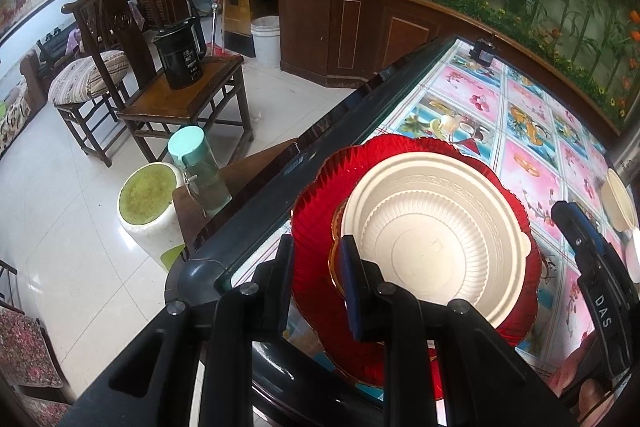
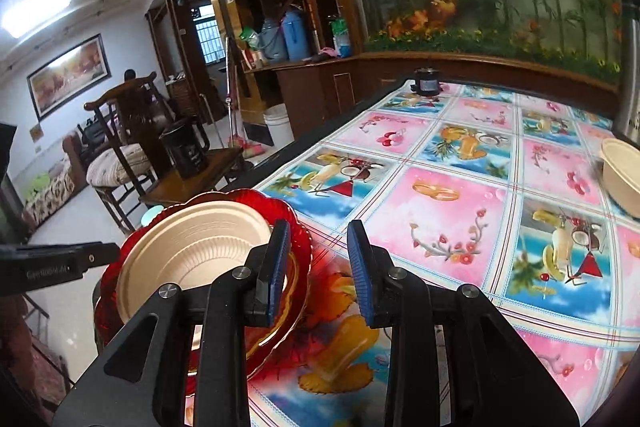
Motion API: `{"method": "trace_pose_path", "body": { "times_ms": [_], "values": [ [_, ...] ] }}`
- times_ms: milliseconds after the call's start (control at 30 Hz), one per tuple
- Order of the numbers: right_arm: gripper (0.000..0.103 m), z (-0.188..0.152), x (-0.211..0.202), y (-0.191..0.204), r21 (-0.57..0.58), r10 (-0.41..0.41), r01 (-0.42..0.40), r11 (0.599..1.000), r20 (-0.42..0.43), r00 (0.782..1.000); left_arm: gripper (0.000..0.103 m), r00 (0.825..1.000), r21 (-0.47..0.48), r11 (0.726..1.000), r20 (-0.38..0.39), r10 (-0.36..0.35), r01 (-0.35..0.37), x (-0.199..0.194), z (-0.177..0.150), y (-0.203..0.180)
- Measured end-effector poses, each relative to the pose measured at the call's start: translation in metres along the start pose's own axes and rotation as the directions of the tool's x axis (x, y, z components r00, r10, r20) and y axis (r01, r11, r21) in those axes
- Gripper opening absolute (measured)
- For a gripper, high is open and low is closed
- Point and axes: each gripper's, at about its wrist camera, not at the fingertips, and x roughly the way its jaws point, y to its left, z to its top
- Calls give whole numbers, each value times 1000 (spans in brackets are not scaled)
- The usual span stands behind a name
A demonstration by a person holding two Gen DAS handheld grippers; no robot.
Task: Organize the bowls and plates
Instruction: 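Open both grippers and release the beige bowl on the red plates, then move both grippers to the rim of the large white foam plate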
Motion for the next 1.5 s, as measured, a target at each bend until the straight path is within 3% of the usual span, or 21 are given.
{"method": "trace_pose_path", "body": {
  "times_ms": [267,633,967,1200,1333,1467,1500],
  "values": [
    [30,1,-1,0,5,-9,9,1000,0,1000,22,1000,12,1000,-1,-4,4,-2,-3,-6],
    [30,4,-8,-18,106,-26,25,994,9,1000,22,1000,41,999,3,-28,28,-8,-5,-17],
    [30,9,-13,-41,215,-20,16,977,14,1000,22,995,85,991,-12,-102,103,-14,0,-46],
    [30,10,-23,-64,305,17,-33,952,54,998,22,980,162,973,79,-180,165,-54,4,-86],
    [30,24,-73,-90,382,85,-143,913,163,983,22,982,185,968,56,-179,166,-52,0,-90],
    [30,52,-156,-113,380,31,-165,910,334,942,22,982,186,966,15,-186,180,-45,-4,-99],
    [37,56,-181,-120,380,-11,-140,914,368,930,22,981,202,961,1,-195,191,-46,-6,-106]
  ]
}}
